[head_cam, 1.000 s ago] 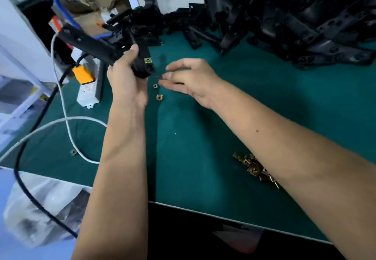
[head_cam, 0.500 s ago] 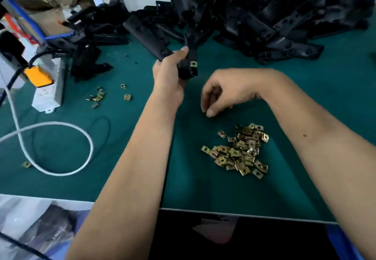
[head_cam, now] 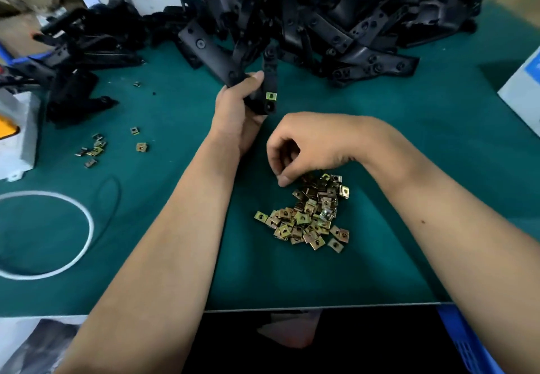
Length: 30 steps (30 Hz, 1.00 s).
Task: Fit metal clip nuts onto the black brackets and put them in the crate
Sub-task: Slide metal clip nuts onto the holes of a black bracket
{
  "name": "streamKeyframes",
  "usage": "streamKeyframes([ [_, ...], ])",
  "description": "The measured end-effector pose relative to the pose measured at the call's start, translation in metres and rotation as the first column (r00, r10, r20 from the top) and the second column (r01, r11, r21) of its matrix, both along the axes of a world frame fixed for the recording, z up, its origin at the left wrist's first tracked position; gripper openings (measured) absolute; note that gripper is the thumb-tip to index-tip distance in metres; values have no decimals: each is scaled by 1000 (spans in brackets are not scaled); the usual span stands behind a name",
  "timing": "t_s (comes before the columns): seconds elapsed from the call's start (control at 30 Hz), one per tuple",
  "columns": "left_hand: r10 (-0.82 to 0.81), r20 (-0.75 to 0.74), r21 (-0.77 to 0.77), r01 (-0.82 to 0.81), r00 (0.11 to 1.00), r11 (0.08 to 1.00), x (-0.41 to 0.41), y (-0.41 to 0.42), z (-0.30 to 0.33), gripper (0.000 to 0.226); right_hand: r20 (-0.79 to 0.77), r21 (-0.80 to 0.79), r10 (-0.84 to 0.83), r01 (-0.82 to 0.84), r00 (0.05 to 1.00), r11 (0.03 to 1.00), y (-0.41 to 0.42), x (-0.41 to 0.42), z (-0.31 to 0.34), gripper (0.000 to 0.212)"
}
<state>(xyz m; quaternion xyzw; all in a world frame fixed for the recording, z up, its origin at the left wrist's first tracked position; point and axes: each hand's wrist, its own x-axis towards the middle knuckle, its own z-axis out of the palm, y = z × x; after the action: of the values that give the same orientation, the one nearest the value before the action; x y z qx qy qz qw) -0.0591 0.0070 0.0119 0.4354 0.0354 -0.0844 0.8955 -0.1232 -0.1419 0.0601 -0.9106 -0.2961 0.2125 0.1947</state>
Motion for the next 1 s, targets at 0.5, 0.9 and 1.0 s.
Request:
streamKeyframes([
  [0.5, -153, 92, 272, 123, 984, 954, -14, -3, 9, 6, -502, 819, -534, 572, 681, -41, -43, 10, -45, 15],
  [0.9, -225, 80, 279, 195, 971, 940, -21, -11, 10, 14, -578, 787, -496, 603, 648, -129, -30, 11, -44, 17],
  [1.0, -237, 83, 307, 202, 968, 930, -22, -12, 9, 13, -570, 785, -526, 607, 631, -122, -29, 11, -45, 23],
])
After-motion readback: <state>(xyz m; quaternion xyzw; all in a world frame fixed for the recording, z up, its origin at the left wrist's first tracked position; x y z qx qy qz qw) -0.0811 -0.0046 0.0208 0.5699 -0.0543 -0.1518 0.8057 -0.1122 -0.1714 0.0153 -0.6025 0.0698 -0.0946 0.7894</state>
